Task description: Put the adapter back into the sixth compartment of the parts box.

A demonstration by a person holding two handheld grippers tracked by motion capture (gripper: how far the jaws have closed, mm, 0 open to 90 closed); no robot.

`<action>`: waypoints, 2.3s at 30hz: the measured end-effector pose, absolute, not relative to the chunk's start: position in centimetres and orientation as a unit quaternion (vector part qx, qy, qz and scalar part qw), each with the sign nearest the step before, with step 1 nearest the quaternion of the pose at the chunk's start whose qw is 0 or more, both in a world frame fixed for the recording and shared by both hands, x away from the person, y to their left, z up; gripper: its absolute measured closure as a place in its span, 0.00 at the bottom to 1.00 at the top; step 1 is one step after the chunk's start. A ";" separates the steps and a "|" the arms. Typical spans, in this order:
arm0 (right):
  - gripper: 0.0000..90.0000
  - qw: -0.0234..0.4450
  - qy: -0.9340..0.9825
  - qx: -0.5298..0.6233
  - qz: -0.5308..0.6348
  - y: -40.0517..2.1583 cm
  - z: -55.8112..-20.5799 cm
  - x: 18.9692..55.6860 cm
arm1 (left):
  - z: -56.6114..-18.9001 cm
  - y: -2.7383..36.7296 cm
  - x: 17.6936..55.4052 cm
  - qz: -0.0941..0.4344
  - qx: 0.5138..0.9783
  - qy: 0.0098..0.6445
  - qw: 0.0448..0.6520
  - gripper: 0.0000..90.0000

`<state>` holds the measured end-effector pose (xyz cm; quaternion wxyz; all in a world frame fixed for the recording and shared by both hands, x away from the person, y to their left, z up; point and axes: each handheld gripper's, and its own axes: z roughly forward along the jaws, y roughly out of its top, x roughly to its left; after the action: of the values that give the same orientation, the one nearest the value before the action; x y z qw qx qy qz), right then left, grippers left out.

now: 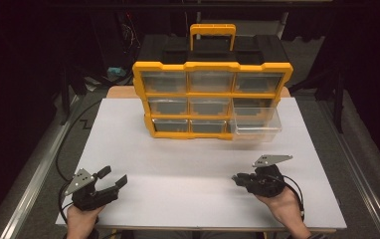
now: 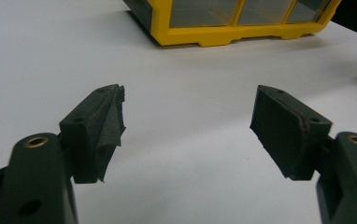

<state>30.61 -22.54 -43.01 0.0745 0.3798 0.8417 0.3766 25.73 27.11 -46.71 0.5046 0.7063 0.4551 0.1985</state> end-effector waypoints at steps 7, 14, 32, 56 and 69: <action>0.85 0.082 0.827 0.392 0.394 -23.7 -43.0 30.0 | -46.7 27.0 25.7 0.200 0.708 0.455 0.502 0.30; 0.85 0.091 0.815 0.401 0.409 -24.7 -43.0 29.5 | -46.7 27.0 25.7 0.201 0.708 0.455 0.501 0.30; 0.85 0.115 0.793 0.407 0.439 -26.0 -41.9 28.9 | -46.7 27.0 25.7 0.201 0.709 0.455 0.501 0.30; 0.85 0.141 0.774 0.389 0.479 -26.9 -38.3 29.0 | -46.7 27.0 25.7 0.201 0.709 0.455 0.500 0.30; 0.85 0.153 0.773 0.378 0.486 -27.0 -36.2 29.2 | -46.7 27.0 25.8 0.200 0.709 0.455 0.500 0.30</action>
<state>29.24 -26.97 -36.25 0.1531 0.3779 0.7731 0.4858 25.75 26.97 -46.75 0.5001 0.7092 0.4547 0.2005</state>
